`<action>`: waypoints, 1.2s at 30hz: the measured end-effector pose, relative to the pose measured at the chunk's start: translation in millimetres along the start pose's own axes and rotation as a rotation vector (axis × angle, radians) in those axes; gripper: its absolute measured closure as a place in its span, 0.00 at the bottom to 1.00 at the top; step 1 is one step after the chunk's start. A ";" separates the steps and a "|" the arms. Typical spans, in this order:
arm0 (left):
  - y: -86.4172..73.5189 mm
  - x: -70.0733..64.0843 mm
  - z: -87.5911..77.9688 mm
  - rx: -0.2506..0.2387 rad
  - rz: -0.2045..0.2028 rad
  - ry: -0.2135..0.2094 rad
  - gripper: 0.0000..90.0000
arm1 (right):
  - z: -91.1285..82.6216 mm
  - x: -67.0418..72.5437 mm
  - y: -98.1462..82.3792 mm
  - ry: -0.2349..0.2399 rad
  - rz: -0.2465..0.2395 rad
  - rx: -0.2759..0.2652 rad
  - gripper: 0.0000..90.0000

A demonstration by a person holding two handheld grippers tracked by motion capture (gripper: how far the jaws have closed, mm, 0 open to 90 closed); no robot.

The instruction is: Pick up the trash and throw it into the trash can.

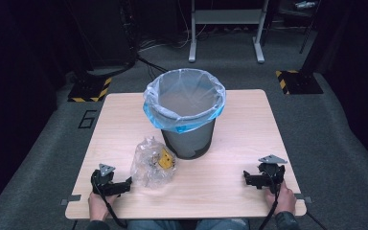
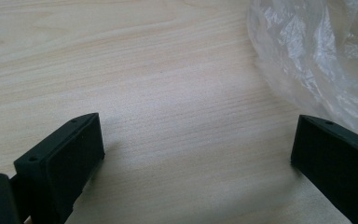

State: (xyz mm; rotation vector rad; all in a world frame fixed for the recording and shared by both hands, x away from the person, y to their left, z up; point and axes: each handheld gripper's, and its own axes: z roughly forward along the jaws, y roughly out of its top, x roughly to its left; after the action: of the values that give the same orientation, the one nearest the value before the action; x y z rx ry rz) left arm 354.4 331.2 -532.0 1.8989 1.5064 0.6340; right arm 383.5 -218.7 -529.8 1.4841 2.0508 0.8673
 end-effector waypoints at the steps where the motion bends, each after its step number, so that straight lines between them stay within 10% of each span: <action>1: 0.2 0.3 0.0 0.003 0.003 -0.001 0.02 | 0.0 0.0 0.0 0.000 0.000 0.000 0.00; 36: 16.8 23.8 -15.0 0.001 -0.081 -0.102 0.01 | 8.0 0.0 8.0 0.025 -0.018 0.002 0.00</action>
State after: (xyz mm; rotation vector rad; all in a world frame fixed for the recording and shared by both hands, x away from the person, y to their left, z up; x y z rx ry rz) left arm 360.7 354.5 -509.8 1.8325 1.5101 0.4930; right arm 394.2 -215.2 -529.6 1.4608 2.0807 0.8808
